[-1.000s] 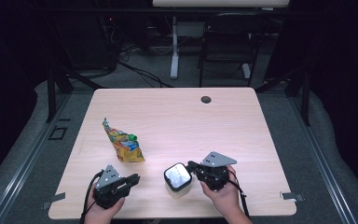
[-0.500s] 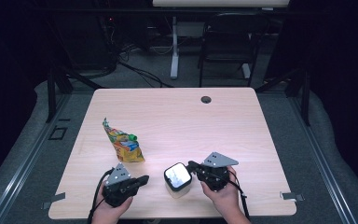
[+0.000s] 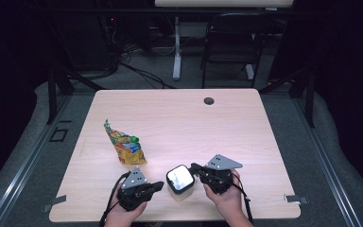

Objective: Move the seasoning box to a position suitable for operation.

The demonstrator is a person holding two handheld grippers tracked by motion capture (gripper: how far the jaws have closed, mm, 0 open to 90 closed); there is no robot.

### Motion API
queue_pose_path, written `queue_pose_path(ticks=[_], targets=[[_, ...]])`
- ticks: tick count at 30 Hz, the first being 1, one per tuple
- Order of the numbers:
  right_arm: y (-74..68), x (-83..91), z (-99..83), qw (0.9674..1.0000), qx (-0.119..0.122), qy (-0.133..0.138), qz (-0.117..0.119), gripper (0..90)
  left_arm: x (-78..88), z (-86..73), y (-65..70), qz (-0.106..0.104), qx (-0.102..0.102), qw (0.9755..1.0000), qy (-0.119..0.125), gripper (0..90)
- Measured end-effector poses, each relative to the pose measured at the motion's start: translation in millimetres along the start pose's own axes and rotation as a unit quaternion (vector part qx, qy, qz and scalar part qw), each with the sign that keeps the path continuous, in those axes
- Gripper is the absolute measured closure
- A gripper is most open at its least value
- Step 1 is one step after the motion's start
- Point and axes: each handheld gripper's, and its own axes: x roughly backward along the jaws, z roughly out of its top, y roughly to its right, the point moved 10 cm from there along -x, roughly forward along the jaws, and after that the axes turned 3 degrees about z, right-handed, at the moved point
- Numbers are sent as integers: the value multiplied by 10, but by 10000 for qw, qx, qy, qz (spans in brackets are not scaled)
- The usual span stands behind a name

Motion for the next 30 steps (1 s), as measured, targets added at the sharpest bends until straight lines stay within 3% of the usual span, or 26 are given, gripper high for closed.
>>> queue_pose_path(ticks=[30], targets=[[-36,-6,-2,10000,28,13,31,900,-111,61,34,-91,65,9999,-83,900]])
